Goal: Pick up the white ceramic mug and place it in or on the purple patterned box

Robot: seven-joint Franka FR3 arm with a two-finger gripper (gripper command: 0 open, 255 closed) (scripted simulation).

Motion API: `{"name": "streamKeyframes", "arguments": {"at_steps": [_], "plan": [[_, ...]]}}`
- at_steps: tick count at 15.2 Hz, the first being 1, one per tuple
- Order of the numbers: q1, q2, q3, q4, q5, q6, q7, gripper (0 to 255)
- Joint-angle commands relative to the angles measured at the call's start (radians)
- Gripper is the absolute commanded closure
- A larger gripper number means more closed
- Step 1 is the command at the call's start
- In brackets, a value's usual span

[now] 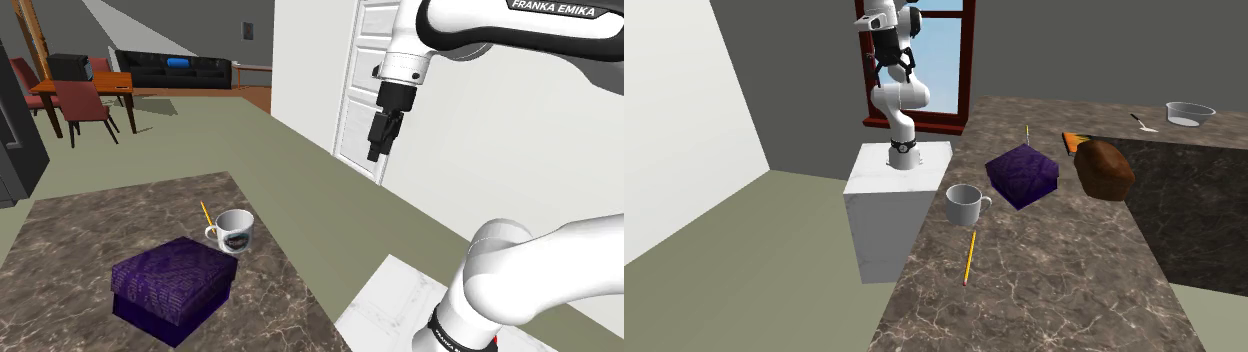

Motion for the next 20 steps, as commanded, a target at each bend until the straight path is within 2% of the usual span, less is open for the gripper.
{"name": "streamKeyframes", "arguments": {"at_steps": [1, 10, 20], "plan": [[0.0, 0.0, 0.0, 0.0, 0.0, 0.0, 0.0, 0], [0.03, 0.23, 0.09, -0.028, 0.043, 0.276, 0.078, 0], [0.052, 0.567, 0.174, 0.074, 0.039, 0.528, 0.171, 0]]}}
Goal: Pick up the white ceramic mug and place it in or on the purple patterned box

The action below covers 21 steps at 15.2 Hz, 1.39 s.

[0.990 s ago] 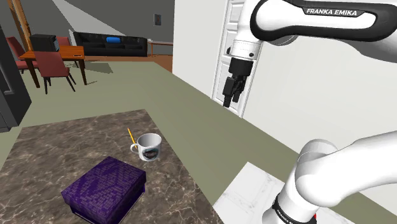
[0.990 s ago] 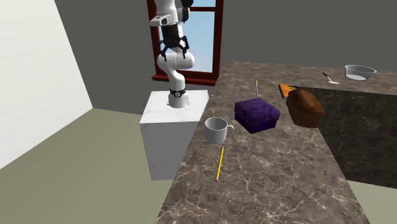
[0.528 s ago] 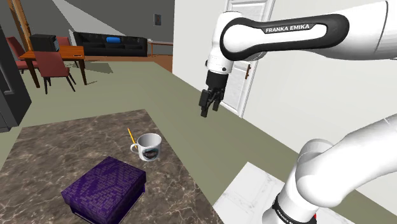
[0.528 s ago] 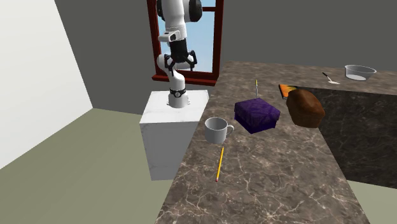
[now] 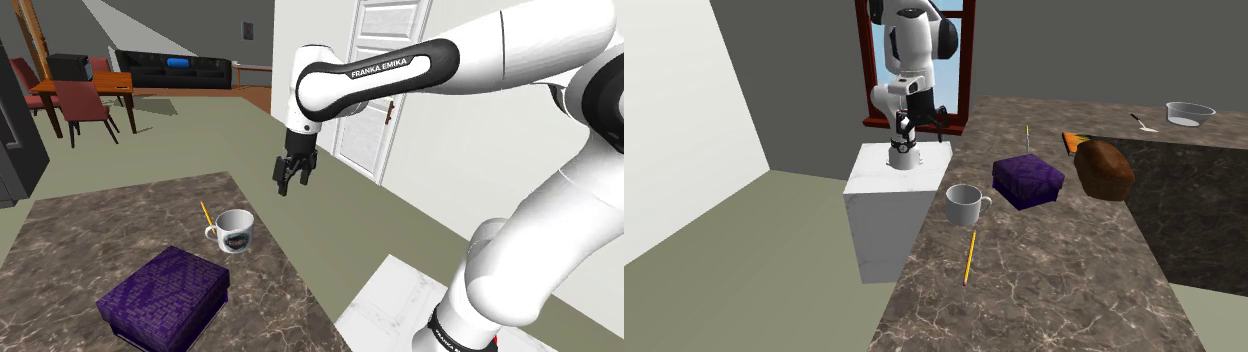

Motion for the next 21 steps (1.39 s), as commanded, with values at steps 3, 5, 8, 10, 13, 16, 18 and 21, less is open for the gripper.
{"name": "streamKeyframes", "arguments": {"at_steps": [3, 5, 8, 10, 13, 16, 18, 21], "plan": [[0.009, 0.145, 0.028, 0.065, -0.019, 0.087, 0.045, 0], [0.014, 0.22, 0.039, 0.109, -0.034, 0.12, 0.068, 0], [0.025, 0.334, 0.05, 0.187, -0.061, 0.159, 0.104, 0], [0.034, 0.41, 0.054, 0.245, -0.081, 0.178, 0.128, 0], [0.04, 0.454, 0.054, 0.258, -0.091, 0.208, 0.138, 0], [0.041, 0.474, 0.053, 0.243, -0.094, 0.244, 0.141, 0], [0.043, 0.489, 0.053, 0.234, -0.096, 0.268, 0.142, 0], [0.043, 0.493, 0.053, 0.231, -0.097, 0.275, 0.143, 0]]}}
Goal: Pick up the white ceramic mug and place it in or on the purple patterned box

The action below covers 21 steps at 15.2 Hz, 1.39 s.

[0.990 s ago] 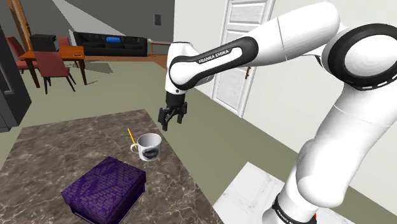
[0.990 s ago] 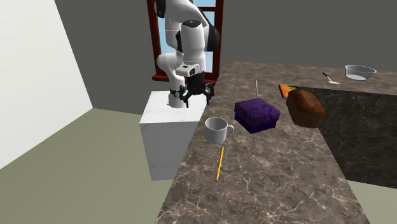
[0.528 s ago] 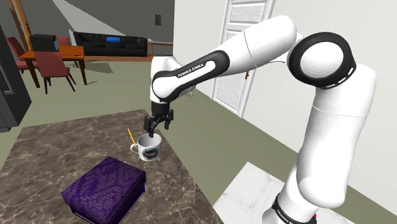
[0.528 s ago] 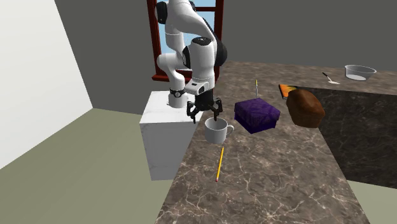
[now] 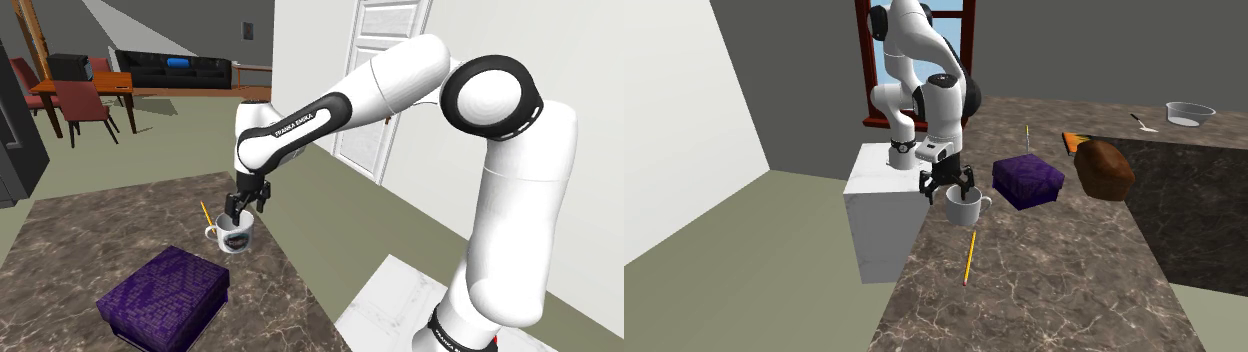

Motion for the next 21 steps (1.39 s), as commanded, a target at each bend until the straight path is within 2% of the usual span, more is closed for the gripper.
{"name": "streamKeyframes", "arguments": {"at_steps": [1, 5, 6, 15, 21], "plan": [[0.0, 0.001, 0.0, -0.002, 0.0, 0.003, 0.0, 0], [0.0, 0.001, 0.0, -0.002, 0.0, 0.003, 0.0, 0], [0.0, 0.001, 0.0, -0.002, 0.0, 0.003, 0.0, 255], [0.0, 0.001, 0.0, -0.002, 0.0, 0.003, 0.0, 255], [-0.002, -0.038, 0.002, 0.031, 0.006, -0.069, -0.002, 255]]}}
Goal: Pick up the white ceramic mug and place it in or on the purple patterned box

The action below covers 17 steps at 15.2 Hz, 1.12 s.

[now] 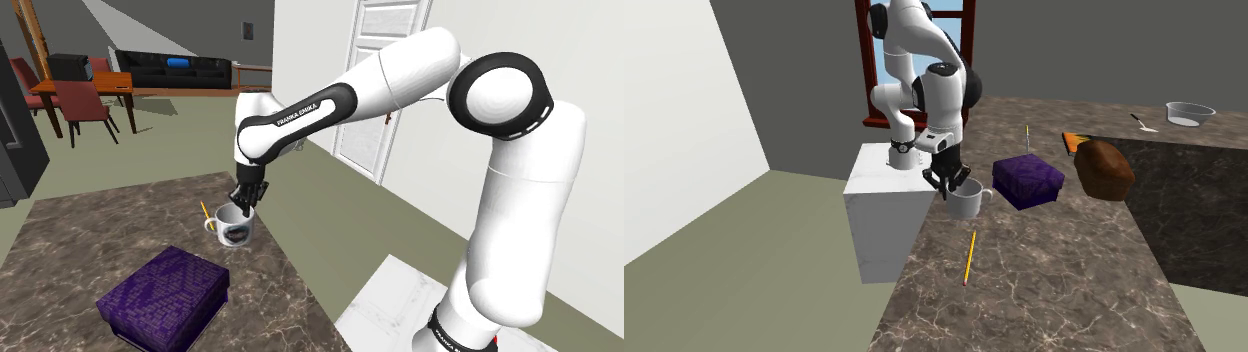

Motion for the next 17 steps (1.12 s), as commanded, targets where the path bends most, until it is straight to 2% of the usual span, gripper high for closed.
{"name": "streamKeyframes", "arguments": {"at_steps": [1, 17], "plan": [[0.0, -0.012, 0.001, 0.015, 0.002, -0.027, 0.0, 255], [-0.003, -0.081, 0.002, 0.146, 0.011, -0.227, 0.0, 255]]}}
